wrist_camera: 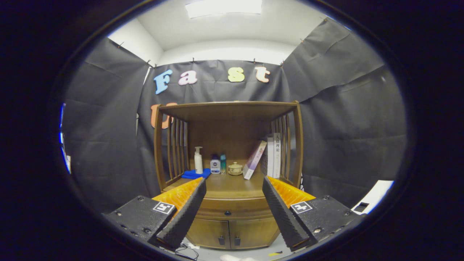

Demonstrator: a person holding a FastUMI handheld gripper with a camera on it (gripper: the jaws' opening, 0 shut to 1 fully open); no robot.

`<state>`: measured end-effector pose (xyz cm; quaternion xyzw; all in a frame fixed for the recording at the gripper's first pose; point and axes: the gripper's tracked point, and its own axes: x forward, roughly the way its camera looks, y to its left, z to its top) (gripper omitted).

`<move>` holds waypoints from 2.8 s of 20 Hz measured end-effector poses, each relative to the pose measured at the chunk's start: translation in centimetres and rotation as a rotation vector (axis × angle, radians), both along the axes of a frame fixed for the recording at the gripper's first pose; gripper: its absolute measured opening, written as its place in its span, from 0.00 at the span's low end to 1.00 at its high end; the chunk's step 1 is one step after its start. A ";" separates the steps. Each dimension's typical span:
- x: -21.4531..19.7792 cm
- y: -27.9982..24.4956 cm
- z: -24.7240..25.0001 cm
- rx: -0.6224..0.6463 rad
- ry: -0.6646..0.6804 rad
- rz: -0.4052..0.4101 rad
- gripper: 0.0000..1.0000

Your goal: Pull open the drawer, take out the items inside it, and place them on the countertop above the cabinet.

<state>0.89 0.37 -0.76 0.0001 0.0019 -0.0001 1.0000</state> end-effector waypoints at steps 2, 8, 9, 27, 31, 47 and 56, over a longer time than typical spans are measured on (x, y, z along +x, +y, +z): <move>0.4 0.1 -0.4 -0.007 0.002 -0.002 1.00; 3.3 0.9 -4.0 0.001 0.001 0.017 1.00; 3.9 0.9 -4.9 0.006 0.005 0.016 1.00; 18.6 1.2 -25.2 -0.004 0.256 0.027 0.84; 20.4 1.4 -27.0 0.019 0.283 0.014 0.64; 21.1 1.4 -27.8 0.024 0.308 -0.019 0.24; 18.2 1.2 -27.7 0.020 0.312 -0.025 0.24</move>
